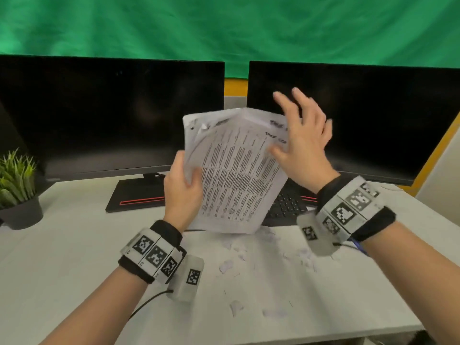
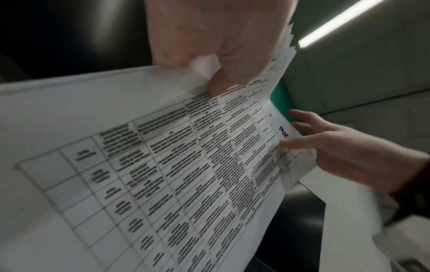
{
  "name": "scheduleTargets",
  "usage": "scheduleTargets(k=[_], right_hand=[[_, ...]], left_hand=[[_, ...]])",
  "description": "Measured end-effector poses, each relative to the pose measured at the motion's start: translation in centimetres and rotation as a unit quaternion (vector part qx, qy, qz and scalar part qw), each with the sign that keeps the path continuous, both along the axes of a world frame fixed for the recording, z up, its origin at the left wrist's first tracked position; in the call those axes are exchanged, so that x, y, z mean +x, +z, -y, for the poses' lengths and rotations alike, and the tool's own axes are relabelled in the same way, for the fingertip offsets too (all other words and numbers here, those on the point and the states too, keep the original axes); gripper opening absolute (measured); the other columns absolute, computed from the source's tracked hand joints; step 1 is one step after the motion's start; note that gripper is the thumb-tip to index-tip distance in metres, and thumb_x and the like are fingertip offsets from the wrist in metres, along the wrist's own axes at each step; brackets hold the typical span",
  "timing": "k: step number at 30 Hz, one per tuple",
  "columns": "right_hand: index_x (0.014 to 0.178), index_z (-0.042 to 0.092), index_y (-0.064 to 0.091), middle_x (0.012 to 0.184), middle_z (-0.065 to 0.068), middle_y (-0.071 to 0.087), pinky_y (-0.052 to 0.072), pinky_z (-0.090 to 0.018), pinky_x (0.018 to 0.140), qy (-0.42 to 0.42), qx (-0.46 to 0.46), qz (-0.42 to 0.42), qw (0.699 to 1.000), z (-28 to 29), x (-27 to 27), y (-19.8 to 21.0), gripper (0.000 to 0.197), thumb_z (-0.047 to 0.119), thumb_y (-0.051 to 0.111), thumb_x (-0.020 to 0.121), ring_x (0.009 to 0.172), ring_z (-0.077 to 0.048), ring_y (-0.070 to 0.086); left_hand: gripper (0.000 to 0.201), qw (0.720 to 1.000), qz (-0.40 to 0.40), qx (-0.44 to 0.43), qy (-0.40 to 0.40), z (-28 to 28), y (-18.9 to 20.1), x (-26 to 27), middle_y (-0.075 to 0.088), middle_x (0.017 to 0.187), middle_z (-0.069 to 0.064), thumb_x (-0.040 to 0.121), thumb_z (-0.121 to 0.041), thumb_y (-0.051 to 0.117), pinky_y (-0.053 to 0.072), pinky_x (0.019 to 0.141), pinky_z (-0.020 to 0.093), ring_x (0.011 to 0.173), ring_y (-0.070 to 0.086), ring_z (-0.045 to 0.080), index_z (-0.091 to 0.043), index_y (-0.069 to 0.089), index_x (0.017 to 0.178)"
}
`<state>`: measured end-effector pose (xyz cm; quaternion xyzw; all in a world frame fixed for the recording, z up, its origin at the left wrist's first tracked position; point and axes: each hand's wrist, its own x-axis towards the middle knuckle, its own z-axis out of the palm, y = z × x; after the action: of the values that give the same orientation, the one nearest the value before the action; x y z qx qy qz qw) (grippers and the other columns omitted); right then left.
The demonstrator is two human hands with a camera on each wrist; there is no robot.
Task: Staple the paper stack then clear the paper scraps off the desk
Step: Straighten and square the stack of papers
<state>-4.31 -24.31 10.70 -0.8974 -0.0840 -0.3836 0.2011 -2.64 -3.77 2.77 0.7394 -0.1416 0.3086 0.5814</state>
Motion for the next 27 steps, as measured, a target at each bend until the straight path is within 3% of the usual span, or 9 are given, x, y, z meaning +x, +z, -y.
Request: scheduleTargets(k=[3, 6, 9, 12, 15, 17, 20, 23, 27], right_hand=[[0.135, 0.034, 0.037, 0.129, 0.003, 0.053, 0.002, -0.062, 0.112, -0.023, -0.052, -0.087, 0.995, 0.5, -0.7, 2.5, 0.067, 0.025, 0.068, 0.077, 0.134, -0.024, 0.035], [0.106, 0.022, 0.062, 0.102, 0.001, 0.069, 0.046, -0.053, 0.097, 0.058, 0.090, -0.174, 0.979, 2.0, -1.3, 3.7, 0.032, 0.024, 0.072, 0.075, 0.101, -0.023, 0.064], [0.108, 0.005, 0.065, 0.103, -0.011, 0.071, 0.056, -0.043, 0.086, 0.145, 0.214, -0.217, 0.941, 3.2, -1.4, 2.3, 0.029, 0.011, 0.067, 0.080, 0.093, -0.023, 0.070], [0.119, 0.010, 0.060, 0.112, -0.010, 0.070, 0.059, -0.036, 0.082, 0.195, 0.361, -0.244, 0.878, 4.5, -1.4, -0.6, 0.036, 0.005, 0.063, 0.083, 0.097, -0.022, 0.070], [0.121, 0.016, 0.056, 0.115, -0.008, 0.070, 0.060, -0.038, 0.079, 0.206, 0.474, -0.294, 0.804, 6.1, -1.2, -3.3, 0.037, 0.005, 0.060, 0.086, 0.096, -0.022, 0.072], [0.119, 0.019, 0.057, 0.113, -0.008, 0.071, 0.061, -0.035, 0.072, 0.213, 0.516, -0.320, 0.765, 6.5, -1.0, -4.7, 0.034, 0.004, 0.057, 0.088, 0.095, -0.022, 0.072], [0.122, 0.019, 0.056, 0.113, -0.008, 0.071, 0.060, -0.037, 0.072, 0.202, 0.546, -0.340, 0.739, 6.0, -0.8, -6.5, 0.037, 0.005, 0.058, 0.088, 0.097, -0.025, 0.071], [0.121, 0.016, 0.057, 0.111, -0.008, 0.072, 0.060, -0.037, 0.069, 0.193, 0.513, -0.343, 0.763, 5.3, -0.9, -7.3, 0.038, 0.007, 0.063, 0.085, 0.094, -0.025, 0.072], [0.116, 0.010, 0.060, 0.109, -0.009, 0.071, 0.060, -0.041, 0.072, 0.150, 0.451, -0.322, 0.819, 4.1, -1.2, -8.5, 0.036, 0.004, 0.067, 0.081, 0.092, -0.026, 0.072]], left_hand=[[0.013, 0.986, 0.101, 0.126, 0.029, 0.9, 2.6, -0.2, 0.060, 0.100, -0.004, 0.096, -0.011, 0.048, 0.053, 0.076, 0.027, 0.093, 0.061, 0.011, -0.015, 0.053, 0.108], [0.012, 0.950, 0.174, 0.245, 0.085, 1.9, 4.8, -0.2, 0.058, 0.089, -0.001, 0.094, -0.014, 0.045, 0.044, 0.069, 0.033, 0.081, 0.056, 0.019, -0.014, 0.055, 0.100], [0.016, 0.921, 0.190, 0.319, 0.117, 2.4, 5.6, -0.2, 0.060, 0.089, -0.002, 0.093, -0.015, 0.046, 0.031, 0.080, 0.029, 0.084, 0.055, 0.019, -0.018, 0.059, 0.101], [0.026, 0.896, 0.178, 0.347, 0.211, 1.6, 4.9, -0.1, 0.060, 0.108, -0.002, 0.088, -0.024, 0.054, 0.023, 0.105, 0.040, 0.111, 0.052, 0.021, -0.023, 0.057, 0.113], [0.071, 0.916, 0.045, 0.270, 0.295, -1.0, 2.7, 0.5, 0.035, 0.145, 0.006, 0.080, -0.037, 0.064, 0.014, 0.117, 0.051, 0.139, 0.029, 0.025, -0.021, 0.031, 0.142], [0.095, 0.964, -0.109, 0.124, 0.207, -2.2, 1.5, 0.8, 0.024, 0.152, 0.011, 0.079, -0.040, 0.070, 0.023, 0.115, 0.053, 0.141, 0.026, 0.030, -0.017, 0.012, 0.150], [0.068, 0.951, -0.303, -0.063, -0.002, -2.8, -0.2, 1.2, 0.054, 0.135, 0.008, 0.086, -0.036, 0.065, 0.049, 0.086, 0.038, 0.109, 0.059, 0.022, -0.017, 0.031, 0.142], [0.031, 0.962, -0.265, -0.061, -0.006, -2.7, -1.6, 1.2, 0.064, 0.119, -0.001, 0.092, -0.017, 0.056, 0.049, 0.076, 0.030, 0.105, 0.063, 0.020, -0.022, 0.055, 0.122], [0.038, 0.976, -0.192, -0.099, -0.009, -1.8, -3.0, -0.2, 0.058, 0.122, -0.005, 0.096, -0.009, 0.048, 0.051, 0.084, 0.029, 0.111, 0.056, 0.016, -0.021, 0.047, 0.132]])
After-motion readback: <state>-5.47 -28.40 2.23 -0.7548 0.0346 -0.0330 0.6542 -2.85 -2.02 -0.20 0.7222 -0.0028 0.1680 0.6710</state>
